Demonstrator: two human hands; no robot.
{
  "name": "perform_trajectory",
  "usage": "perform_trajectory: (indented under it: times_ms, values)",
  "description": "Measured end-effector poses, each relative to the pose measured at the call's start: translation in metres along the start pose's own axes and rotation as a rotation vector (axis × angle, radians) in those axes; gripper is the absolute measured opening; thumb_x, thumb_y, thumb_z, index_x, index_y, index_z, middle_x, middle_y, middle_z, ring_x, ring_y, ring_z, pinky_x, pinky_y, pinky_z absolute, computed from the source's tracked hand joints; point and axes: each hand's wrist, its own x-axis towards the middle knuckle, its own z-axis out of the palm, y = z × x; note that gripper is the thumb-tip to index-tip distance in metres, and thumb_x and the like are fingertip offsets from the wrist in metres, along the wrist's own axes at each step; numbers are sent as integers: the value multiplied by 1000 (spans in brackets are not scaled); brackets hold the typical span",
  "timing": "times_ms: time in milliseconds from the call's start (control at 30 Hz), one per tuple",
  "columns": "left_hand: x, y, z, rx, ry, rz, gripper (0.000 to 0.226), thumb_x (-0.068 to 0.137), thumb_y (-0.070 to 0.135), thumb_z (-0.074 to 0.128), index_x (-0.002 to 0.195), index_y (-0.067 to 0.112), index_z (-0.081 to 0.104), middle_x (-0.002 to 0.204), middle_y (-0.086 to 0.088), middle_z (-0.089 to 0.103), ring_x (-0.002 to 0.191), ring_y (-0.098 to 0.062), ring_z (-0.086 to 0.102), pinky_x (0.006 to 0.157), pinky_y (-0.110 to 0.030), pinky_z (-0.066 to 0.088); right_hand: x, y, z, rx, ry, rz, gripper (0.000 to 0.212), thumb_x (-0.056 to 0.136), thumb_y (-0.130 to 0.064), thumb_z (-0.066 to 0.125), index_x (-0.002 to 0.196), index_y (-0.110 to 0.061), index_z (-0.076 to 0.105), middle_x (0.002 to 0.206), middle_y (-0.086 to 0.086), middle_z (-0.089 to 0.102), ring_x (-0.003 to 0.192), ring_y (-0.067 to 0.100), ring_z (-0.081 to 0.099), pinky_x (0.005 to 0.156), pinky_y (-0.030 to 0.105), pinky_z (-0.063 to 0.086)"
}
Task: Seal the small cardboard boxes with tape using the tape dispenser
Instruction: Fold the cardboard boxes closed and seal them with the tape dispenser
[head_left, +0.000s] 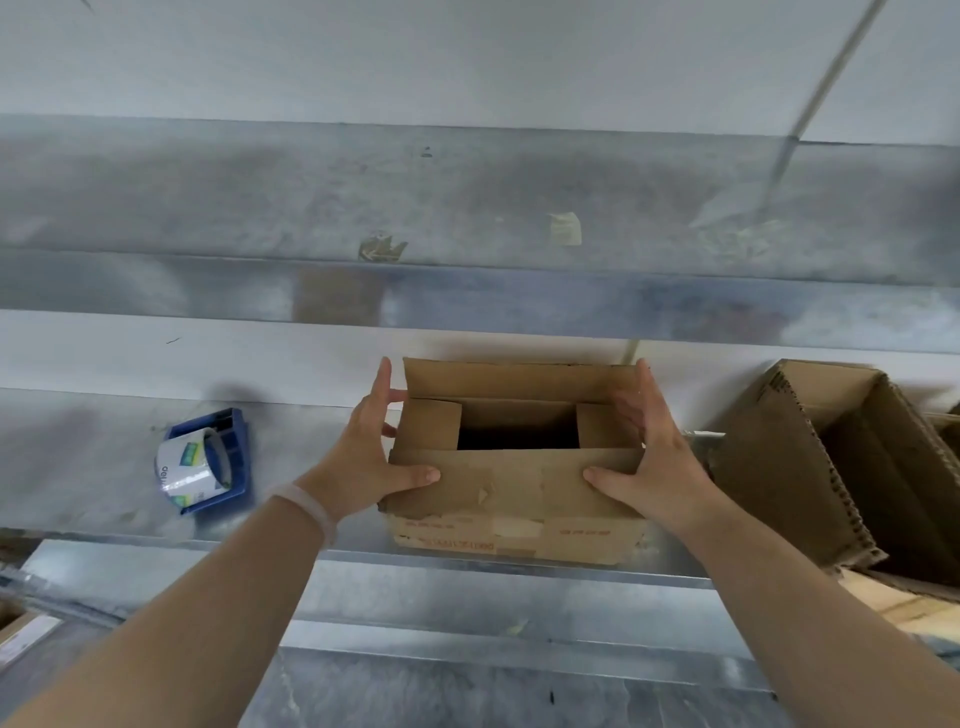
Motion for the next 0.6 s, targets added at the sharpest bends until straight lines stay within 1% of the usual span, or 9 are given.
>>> perform_trajectory:
  times_ms: [100, 200, 233, 333, 367, 400, 467, 533, 600]
  values:
    - [-1, -2, 0, 9, 4, -2, 118, 66, 37, 81, 141, 52, -10, 136, 18, 26, 102, -10, 50, 69, -18, 54, 1, 6, 0, 78, 76, 27, 135, 64, -31, 89, 138, -61, -20, 152, -22, 11, 137, 2, 25, 114, 34, 30]
    - [2, 0, -2, 55, -20, 1, 110, 62, 46, 79, 141, 51, 3, 138, 22, 19, 104, -11, 49, 68, -16, 54, 6, 11, -4, 133, 16, 48, 139, 62, -34, 88, 142, -53, -24, 156, -25, 6, 143, 4, 19, 117, 39, 27]
    - [3, -1, -2, 56, -19, -1, 111, 61, 46, 79, 142, 52, 3, 139, 23, 18, 105, -11, 50, 69, -17, 54, 7, 11, -4, 144, -2, 42, 139, 63, -34, 88, 143, -50, -24, 157, -24, 7, 143, 4, 19, 117, 38, 26]
    - [4, -5, -1, 7, -23, -8, 119, 64, 41, 81, 140, 57, -10, 144, 28, 17, 107, -12, 51, 76, -23, 57, 10, 13, -5, 164, 11, 38, 141, 57, -38, 89, 145, -50, -20, 156, -22, 13, 140, 4, 25, 116, 38, 29]
    - [4, -5, -1, 6, -28, -4, 119, 66, 40, 81, 142, 56, -9, 145, 28, 19, 108, -13, 51, 77, -25, 57, 10, 12, -6, 158, 22, 43, 139, 54, -42, 89, 146, -51, -15, 155, -20, 16, 139, 5, 29, 114, 36, 31]
    - [4, -6, -1, 5, -25, -3, 116, 66, 40, 81, 145, 54, -4, 145, 26, 22, 109, -14, 51, 78, -28, 58, 11, 12, -6, 147, 36, 50, 136, 52, -44, 89, 147, -52, -9, 152, -19, 19, 136, 6, 32, 111, 34, 34]
    - [3, -6, 0, -30, 17, -11, 109, 64, 42, 82, 146, 50, 11, 143, 21, 30, 108, -14, 52, 77, -29, 58, 9, 13, -6, 101, 68, 48, 124, 55, -40, 90, 148, -48, 8, 145, -16, 26, 128, 8, 39, 103, 28, 40]
    - [-1, -5, 2, -62, 59, -14, 94, 64, 41, 82, 136, 52, 24, 136, 19, 35, 107, -14, 52, 75, -26, 57, 4, 13, -6, 46, 96, 29, 106, 60, -39, 89, 144, -46, 24, 139, -15, 31, 123, 6, 41, 96, 21, 41]
    - [-5, -4, 5, -56, 81, 4, 75, 68, 35, 81, 125, 52, 35, 129, 20, 38, 109, -13, 51, 71, -20, 56, -2, 14, -6, -26, 112, 11, 85, 67, -42, 84, 138, -43, 38, 136, -15, 35, 120, 4, 41, 90, 10, 35]
